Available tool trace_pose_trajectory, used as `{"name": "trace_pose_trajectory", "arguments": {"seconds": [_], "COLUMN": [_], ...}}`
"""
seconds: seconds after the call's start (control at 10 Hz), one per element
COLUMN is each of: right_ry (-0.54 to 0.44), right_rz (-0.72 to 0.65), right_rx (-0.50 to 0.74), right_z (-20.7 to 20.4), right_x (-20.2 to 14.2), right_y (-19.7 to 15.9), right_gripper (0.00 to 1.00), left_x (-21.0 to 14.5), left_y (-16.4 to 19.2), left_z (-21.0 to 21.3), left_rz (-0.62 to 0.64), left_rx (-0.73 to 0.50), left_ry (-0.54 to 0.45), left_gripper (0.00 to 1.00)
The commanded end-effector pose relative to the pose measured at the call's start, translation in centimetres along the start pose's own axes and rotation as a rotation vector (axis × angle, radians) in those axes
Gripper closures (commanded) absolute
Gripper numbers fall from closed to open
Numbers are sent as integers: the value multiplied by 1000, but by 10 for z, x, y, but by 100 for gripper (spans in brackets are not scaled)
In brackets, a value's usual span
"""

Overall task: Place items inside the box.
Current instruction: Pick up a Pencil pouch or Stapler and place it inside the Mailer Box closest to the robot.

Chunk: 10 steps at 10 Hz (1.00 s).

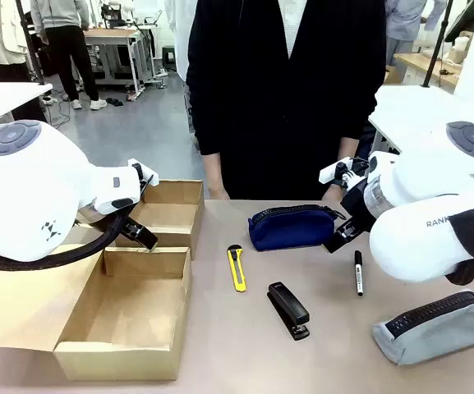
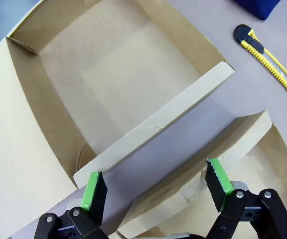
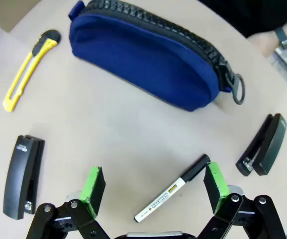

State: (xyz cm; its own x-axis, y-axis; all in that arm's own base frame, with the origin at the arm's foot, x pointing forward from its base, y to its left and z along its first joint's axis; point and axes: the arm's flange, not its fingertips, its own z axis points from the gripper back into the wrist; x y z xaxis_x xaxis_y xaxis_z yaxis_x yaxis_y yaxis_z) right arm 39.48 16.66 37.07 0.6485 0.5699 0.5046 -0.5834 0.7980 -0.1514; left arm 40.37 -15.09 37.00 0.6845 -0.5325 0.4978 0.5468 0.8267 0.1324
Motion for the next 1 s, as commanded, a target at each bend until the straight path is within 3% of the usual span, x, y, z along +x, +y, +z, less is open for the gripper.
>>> {"name": "trace_pose_trajectory", "arguments": {"seconds": [0.0,0.9], "right_ry": [0,0], "right_rz": [0,0], "right_rx": [0,0], "right_z": [0,0], "right_x": [0,0], "right_y": [0,0], "right_gripper": [0,0], "left_x": [0,0], "left_y": [0,0], "left_z": [0,0], "left_rz": [0,0], "left_rx": [0,0], "left_ry": [0,0], "left_gripper": [0,0]}}
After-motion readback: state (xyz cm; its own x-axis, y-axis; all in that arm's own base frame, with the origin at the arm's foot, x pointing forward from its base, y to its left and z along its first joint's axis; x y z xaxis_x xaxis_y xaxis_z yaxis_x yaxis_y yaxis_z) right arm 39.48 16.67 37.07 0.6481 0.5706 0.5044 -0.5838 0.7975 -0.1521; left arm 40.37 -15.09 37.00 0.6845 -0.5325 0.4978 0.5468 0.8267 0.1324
